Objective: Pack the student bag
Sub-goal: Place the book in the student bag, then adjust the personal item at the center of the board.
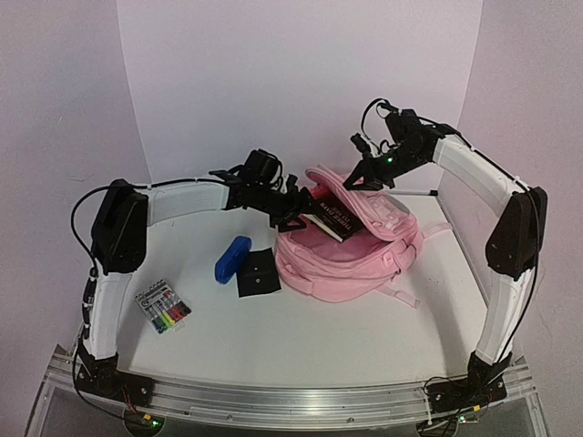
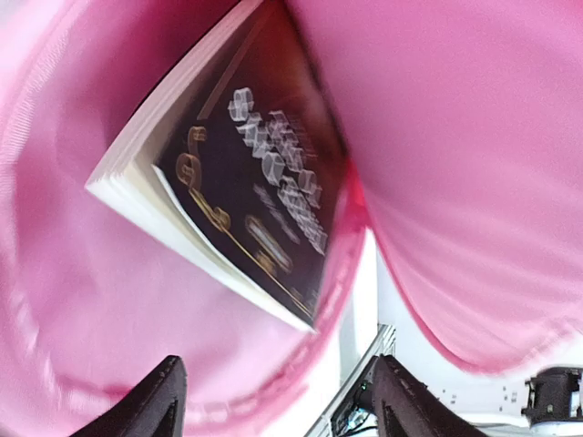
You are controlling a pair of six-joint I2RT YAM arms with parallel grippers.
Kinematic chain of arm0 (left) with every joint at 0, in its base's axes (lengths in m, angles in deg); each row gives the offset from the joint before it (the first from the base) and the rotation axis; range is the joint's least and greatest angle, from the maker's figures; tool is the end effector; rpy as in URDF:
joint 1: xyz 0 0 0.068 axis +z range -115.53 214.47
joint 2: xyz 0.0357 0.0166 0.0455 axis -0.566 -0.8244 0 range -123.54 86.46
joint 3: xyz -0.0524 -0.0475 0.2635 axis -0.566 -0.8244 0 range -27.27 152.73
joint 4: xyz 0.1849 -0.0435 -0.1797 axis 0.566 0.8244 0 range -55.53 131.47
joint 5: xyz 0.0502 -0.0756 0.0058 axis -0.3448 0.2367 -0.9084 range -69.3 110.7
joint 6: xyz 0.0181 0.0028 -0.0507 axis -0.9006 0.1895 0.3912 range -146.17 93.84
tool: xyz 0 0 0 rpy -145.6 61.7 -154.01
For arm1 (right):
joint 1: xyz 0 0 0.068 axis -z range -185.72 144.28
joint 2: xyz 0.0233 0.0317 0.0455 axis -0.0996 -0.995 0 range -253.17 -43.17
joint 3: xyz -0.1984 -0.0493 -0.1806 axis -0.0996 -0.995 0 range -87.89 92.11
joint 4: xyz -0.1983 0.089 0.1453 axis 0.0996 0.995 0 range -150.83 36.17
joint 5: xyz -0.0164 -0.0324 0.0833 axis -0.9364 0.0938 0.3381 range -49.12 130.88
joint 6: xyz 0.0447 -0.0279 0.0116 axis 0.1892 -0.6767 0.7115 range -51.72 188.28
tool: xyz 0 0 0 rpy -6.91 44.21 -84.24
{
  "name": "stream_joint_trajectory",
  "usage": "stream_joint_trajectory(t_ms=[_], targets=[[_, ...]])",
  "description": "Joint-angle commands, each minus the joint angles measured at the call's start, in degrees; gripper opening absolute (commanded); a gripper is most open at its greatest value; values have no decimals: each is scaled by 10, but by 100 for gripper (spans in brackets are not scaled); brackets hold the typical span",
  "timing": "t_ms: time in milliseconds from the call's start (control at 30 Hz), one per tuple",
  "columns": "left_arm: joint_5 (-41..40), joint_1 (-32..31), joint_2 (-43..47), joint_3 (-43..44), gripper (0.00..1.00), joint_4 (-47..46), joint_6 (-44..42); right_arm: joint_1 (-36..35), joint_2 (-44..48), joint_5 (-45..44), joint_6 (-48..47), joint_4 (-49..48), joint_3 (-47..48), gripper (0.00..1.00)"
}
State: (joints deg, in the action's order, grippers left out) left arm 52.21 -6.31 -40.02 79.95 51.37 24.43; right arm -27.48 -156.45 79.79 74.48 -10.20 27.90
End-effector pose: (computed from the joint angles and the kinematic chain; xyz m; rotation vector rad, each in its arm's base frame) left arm 0.3758 -0.3488 0.2400 0.1425 2.5131 -1.3963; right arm 0.3951 0.1818 0.3509 -0.6453 2.3293 1.0424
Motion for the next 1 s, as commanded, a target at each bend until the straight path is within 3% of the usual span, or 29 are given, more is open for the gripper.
stream_joint_trajectory(t_ms=[0, 100, 267, 433, 633, 967], targets=[[-22, 3, 80, -60, 65, 15, -25, 13, 43, -7, -5, -17, -10, 0], [-43, 5, 125, -104, 65, 41, -46, 14, 54, -33, -31, -14, -38, 0], [-70, 4, 179, -149, 66, 164, -106, 29, 83, -62, -69, -13, -117, 0], [-62, 2, 215, -249, 66, 165, -93, 36, 94, -86, -92, -16, -160, 0], [-117, 1, 218, -303, 70, 166, -42, 38, 87, -84, -91, -18, -163, 0], [-233, 7, 177, -288, 73, 226, -11, 37, 77, -75, -84, -26, -151, 0]])
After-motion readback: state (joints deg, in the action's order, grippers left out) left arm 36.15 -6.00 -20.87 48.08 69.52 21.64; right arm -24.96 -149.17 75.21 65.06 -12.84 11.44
